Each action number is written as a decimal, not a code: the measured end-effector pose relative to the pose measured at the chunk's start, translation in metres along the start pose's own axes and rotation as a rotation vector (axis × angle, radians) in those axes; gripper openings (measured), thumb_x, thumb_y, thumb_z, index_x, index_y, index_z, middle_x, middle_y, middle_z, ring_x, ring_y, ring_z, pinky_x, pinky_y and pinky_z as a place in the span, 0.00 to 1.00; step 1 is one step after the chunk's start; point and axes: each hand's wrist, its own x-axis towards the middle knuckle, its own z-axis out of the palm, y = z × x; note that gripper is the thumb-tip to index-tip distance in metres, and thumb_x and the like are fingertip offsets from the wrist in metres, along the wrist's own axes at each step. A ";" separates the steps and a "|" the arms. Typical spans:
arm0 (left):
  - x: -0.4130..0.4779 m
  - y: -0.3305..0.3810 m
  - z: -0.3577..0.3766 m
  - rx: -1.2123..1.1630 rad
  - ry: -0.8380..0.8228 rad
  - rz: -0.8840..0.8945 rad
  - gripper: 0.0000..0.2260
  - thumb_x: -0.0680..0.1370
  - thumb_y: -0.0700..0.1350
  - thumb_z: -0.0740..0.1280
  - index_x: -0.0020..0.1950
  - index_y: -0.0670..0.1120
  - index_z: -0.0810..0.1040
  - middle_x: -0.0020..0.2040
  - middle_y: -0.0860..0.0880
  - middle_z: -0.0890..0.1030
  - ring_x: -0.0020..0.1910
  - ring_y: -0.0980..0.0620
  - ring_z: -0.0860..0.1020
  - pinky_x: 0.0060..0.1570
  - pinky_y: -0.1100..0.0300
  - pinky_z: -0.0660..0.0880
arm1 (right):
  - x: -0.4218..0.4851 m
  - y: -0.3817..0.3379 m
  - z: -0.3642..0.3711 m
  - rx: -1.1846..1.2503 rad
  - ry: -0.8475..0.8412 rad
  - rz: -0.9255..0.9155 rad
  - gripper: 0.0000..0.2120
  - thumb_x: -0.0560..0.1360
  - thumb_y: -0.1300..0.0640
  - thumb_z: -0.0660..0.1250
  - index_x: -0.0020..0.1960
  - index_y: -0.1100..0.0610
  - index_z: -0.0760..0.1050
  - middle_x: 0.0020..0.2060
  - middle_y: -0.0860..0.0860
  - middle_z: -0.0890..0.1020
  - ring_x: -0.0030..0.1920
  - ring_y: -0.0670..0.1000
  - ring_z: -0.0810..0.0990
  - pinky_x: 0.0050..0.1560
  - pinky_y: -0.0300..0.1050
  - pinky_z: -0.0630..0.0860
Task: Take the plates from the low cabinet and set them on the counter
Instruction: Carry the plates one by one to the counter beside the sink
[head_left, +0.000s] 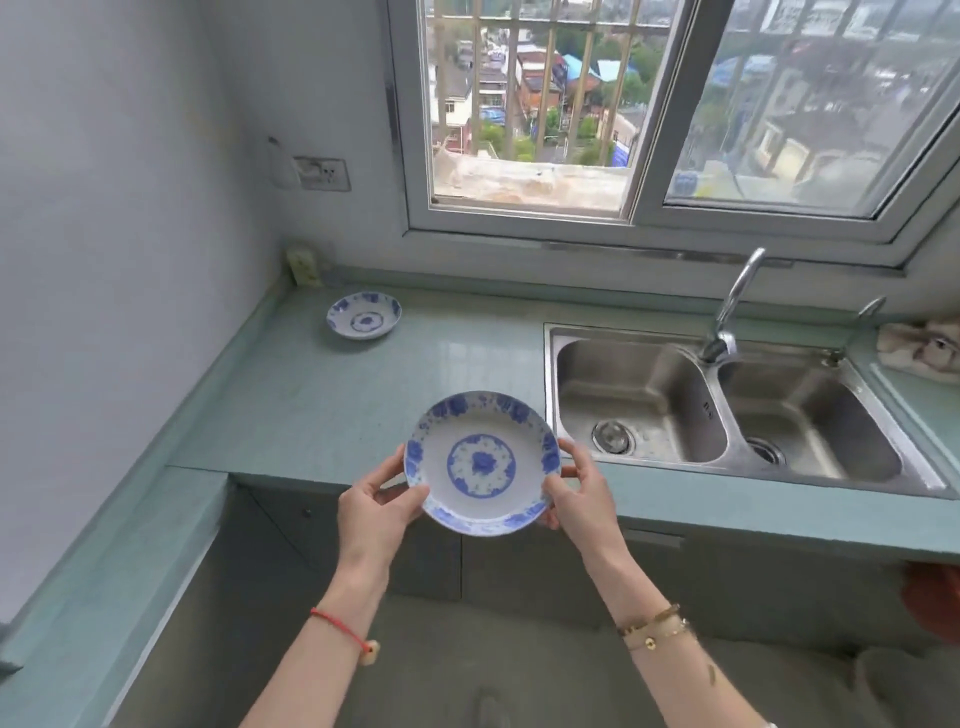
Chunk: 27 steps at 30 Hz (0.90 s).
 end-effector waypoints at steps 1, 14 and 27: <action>0.021 0.002 0.010 0.001 0.015 -0.007 0.22 0.72 0.31 0.73 0.64 0.48 0.82 0.56 0.51 0.85 0.50 0.51 0.86 0.48 0.56 0.84 | 0.024 -0.004 0.003 -0.010 -0.009 0.003 0.19 0.78 0.65 0.60 0.64 0.48 0.69 0.47 0.50 0.76 0.35 0.46 0.78 0.25 0.30 0.72; 0.280 0.016 0.079 0.093 -0.025 -0.034 0.27 0.72 0.30 0.72 0.70 0.43 0.76 0.61 0.47 0.82 0.49 0.48 0.84 0.55 0.51 0.81 | 0.274 -0.013 0.067 -0.139 0.062 0.137 0.13 0.75 0.67 0.61 0.58 0.56 0.70 0.48 0.52 0.77 0.35 0.49 0.76 0.23 0.32 0.69; 0.490 -0.015 0.116 0.200 -0.115 -0.191 0.25 0.72 0.33 0.73 0.68 0.47 0.78 0.51 0.47 0.86 0.51 0.46 0.85 0.55 0.50 0.82 | 0.459 -0.004 0.127 -0.314 0.171 0.222 0.14 0.76 0.62 0.61 0.62 0.54 0.72 0.48 0.56 0.81 0.47 0.59 0.83 0.48 0.63 0.81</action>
